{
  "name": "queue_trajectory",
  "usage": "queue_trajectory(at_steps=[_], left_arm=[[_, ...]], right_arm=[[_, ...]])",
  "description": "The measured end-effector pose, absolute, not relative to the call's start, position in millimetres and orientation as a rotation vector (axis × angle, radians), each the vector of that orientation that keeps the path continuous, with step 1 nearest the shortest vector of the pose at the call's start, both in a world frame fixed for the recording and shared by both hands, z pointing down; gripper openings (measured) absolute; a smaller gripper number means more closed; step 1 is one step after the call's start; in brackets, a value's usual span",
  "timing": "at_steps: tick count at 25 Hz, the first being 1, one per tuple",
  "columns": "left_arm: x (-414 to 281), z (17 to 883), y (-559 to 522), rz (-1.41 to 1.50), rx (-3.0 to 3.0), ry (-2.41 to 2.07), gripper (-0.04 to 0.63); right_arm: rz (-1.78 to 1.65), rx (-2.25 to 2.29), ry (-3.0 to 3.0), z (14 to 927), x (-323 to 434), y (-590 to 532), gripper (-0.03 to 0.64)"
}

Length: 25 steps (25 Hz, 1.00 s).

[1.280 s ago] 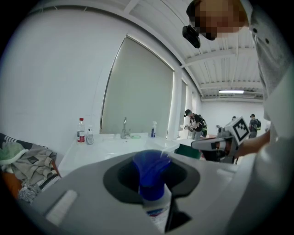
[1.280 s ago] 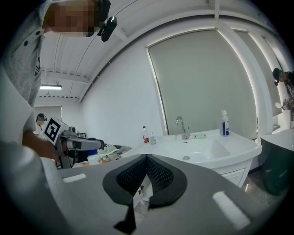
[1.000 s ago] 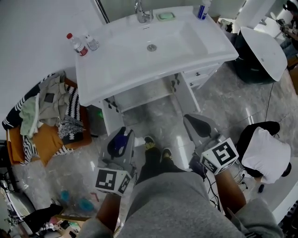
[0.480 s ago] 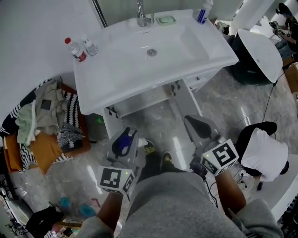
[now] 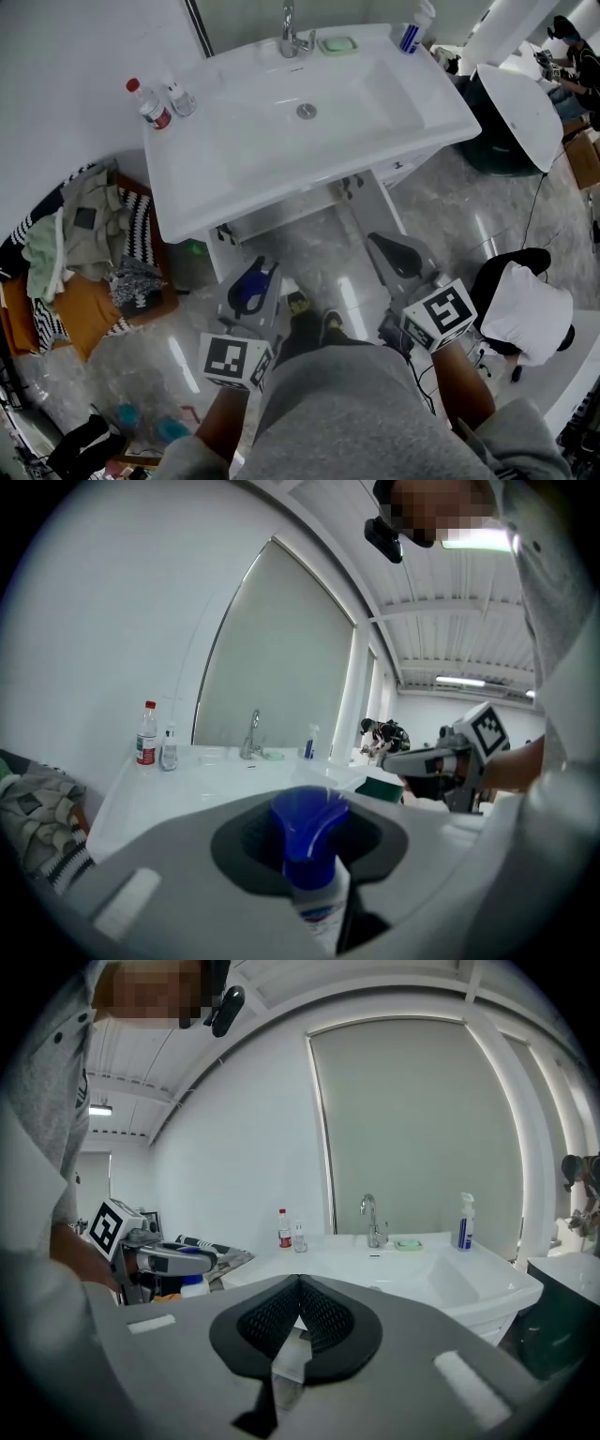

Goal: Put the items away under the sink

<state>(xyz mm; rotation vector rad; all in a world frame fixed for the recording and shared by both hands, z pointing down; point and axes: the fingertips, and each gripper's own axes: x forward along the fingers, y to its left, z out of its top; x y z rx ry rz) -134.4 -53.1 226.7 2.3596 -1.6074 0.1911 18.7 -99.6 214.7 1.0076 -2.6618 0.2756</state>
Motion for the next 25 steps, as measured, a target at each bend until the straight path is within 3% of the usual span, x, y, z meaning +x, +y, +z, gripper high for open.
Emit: queue_trajectory(at_steps=[25], left_arm=[[-128, 278, -101, 0.283, 2.295, -1.575, 0.097]], right_arm=[[0.384, 0.932, -2.647, 245, -9, -142, -0.002]])
